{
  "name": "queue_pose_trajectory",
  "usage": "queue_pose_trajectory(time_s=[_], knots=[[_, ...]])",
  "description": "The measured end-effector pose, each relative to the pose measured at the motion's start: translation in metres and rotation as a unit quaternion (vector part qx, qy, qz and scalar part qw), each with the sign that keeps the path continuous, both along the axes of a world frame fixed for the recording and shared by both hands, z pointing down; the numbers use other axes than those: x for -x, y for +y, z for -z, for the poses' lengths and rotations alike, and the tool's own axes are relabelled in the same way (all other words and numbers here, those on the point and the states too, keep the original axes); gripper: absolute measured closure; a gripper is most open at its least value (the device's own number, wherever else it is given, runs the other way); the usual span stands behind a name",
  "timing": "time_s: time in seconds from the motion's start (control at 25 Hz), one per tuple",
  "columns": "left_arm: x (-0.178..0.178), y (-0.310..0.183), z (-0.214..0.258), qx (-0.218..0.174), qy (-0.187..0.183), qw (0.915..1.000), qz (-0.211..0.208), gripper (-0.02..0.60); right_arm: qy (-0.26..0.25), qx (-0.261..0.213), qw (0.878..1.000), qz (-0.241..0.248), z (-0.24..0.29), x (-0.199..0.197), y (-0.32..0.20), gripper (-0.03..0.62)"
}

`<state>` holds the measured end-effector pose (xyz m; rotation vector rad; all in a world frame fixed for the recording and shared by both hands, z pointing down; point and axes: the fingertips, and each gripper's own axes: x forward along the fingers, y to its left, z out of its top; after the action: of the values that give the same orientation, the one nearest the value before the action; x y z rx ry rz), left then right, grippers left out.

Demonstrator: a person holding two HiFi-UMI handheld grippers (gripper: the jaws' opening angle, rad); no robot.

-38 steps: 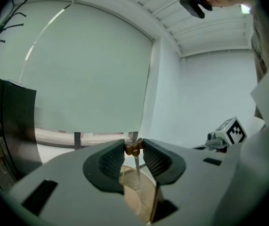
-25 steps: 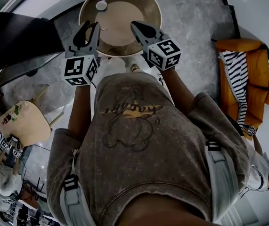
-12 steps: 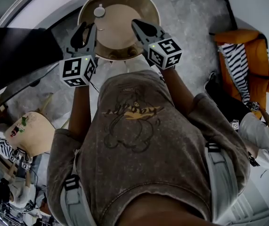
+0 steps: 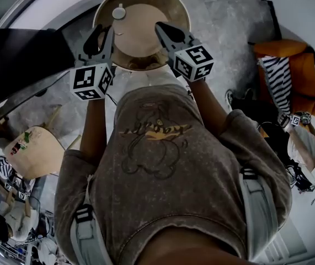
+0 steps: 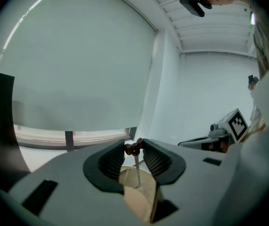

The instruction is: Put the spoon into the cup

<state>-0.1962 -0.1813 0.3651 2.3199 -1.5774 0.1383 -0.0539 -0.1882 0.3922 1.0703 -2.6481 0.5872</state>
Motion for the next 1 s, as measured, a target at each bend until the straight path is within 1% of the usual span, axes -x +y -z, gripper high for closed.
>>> queue_pose_trajectory(time_s=[0.32, 0.6, 1.0], knots=[[-0.012, -0.004, -0.006, 0.007, 0.002, 0.9999, 0.009, 0.448, -0.002, 0.004, 1.000, 0.003, -0.007, -0.013, -0.004, 0.574], [-0.017, -0.020, -0.019, 0.022, 0.001, 0.9996, 0.019, 0.448, -0.003, 0.017, 1.000, 0.016, -0.018, -0.014, -0.022, 0.574], [-0.012, -0.048, -0.058, 0.033, -0.005, 0.9991, 0.028, 0.448, 0.000, 0.036, 0.999, 0.030, -0.055, 0.001, -0.054, 0.574]])
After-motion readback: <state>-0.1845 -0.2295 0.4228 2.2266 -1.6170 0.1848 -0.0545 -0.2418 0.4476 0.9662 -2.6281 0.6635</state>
